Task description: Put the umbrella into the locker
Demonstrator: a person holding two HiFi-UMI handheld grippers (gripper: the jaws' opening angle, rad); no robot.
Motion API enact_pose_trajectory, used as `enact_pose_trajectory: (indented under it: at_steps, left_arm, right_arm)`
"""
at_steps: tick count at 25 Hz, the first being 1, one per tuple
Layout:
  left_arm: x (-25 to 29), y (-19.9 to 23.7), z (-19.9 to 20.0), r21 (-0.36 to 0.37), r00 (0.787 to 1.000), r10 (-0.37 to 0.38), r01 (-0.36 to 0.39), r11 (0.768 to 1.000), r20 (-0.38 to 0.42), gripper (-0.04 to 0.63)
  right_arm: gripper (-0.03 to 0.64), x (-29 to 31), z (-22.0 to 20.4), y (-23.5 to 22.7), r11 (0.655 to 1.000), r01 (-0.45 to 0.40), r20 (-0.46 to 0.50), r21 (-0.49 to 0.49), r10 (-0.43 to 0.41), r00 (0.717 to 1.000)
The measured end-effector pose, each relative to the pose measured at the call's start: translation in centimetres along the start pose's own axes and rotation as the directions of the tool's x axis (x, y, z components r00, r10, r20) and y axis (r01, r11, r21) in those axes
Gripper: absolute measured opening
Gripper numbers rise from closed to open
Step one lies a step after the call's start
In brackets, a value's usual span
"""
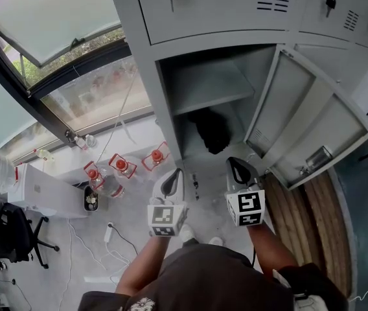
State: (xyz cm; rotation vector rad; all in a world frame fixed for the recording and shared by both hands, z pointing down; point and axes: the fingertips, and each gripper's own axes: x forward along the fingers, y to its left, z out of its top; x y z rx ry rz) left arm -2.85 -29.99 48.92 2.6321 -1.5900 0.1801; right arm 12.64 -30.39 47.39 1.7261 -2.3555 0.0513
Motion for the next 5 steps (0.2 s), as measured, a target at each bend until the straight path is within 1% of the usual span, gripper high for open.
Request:
enact_pose_trajectory:
  at_steps: [5]
  left_arm:
    - [0.08, 0.0, -0.42, 0.009, 1.0, 0.001, -0.001, 1.0, -0.013, 0.003]
  right_arm:
    - [0.003, -0.12, 0.02, -0.23, 1.0, 0.01, 0.017, 0.006, -0.01, 1.0]
